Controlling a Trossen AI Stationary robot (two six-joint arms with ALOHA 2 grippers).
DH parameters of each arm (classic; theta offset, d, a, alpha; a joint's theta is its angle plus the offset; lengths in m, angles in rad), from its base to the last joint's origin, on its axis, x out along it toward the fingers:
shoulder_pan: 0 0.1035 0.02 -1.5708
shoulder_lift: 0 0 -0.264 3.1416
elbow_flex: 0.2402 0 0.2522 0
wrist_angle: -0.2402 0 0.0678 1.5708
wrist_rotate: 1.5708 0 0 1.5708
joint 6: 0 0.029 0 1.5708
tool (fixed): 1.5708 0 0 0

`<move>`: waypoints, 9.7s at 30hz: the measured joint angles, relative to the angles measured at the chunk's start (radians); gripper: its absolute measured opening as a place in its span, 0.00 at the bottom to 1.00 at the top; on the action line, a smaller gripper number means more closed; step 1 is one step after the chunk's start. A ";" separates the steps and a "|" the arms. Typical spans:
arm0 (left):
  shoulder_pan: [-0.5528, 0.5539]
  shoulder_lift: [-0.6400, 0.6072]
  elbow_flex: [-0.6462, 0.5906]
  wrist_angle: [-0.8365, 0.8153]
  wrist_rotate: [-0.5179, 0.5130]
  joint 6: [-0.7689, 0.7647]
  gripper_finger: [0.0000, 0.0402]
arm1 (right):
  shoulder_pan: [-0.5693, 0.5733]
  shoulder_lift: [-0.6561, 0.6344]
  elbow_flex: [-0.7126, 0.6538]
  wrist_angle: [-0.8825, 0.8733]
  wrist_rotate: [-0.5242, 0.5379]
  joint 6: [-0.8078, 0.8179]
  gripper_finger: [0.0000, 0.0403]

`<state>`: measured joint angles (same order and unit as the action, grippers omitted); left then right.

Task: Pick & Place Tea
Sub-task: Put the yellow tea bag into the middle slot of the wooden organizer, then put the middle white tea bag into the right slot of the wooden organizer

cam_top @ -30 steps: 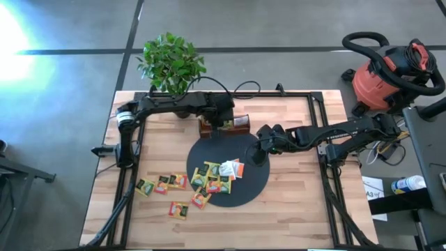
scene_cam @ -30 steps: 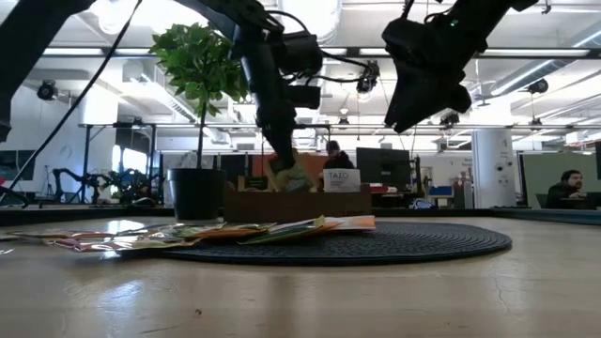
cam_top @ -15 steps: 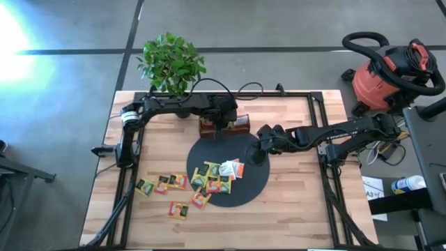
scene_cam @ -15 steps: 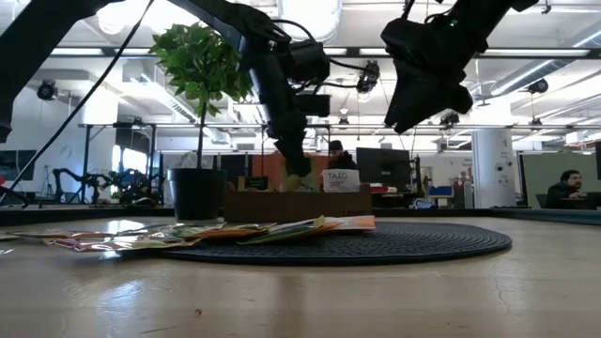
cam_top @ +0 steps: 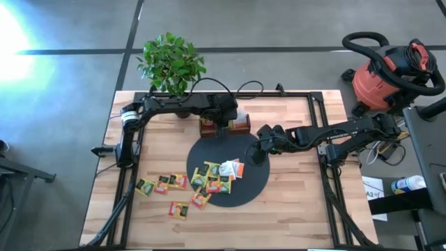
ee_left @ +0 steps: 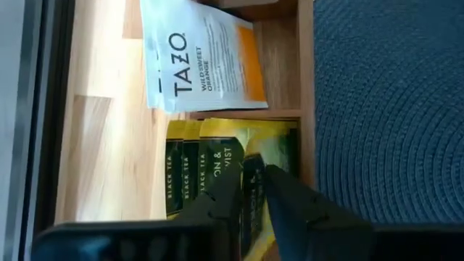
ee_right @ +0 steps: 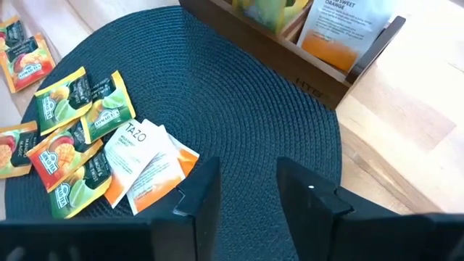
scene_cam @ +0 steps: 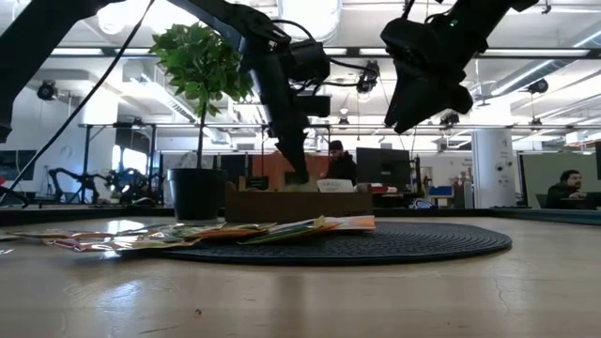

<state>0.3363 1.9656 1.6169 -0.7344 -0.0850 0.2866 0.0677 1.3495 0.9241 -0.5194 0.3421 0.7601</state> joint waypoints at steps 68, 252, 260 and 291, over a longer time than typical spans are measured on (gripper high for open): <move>-0.456 -0.129 -0.505 0.515 0.120 -0.966 0.17 | -0.088 0.337 -0.150 0.522 -0.521 0.201 0.46; -0.483 -0.693 -0.225 0.417 0.266 -0.753 0.00 | -0.029 0.015 -0.127 0.607 -0.372 -0.847 0.50; -0.585 -0.694 -0.040 0.562 0.174 -0.644 0.00 | -0.083 0.026 -0.030 0.604 -0.370 -0.894 0.41; -0.833 -0.646 0.022 0.375 0.119 -0.227 0.00 | -0.155 0.026 0.071 0.397 -0.367 -0.838 0.17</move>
<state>-0.4966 1.3197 1.6389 -0.3594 0.0343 0.0599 -0.0877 1.3758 0.9947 -0.1224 -0.0254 -0.0776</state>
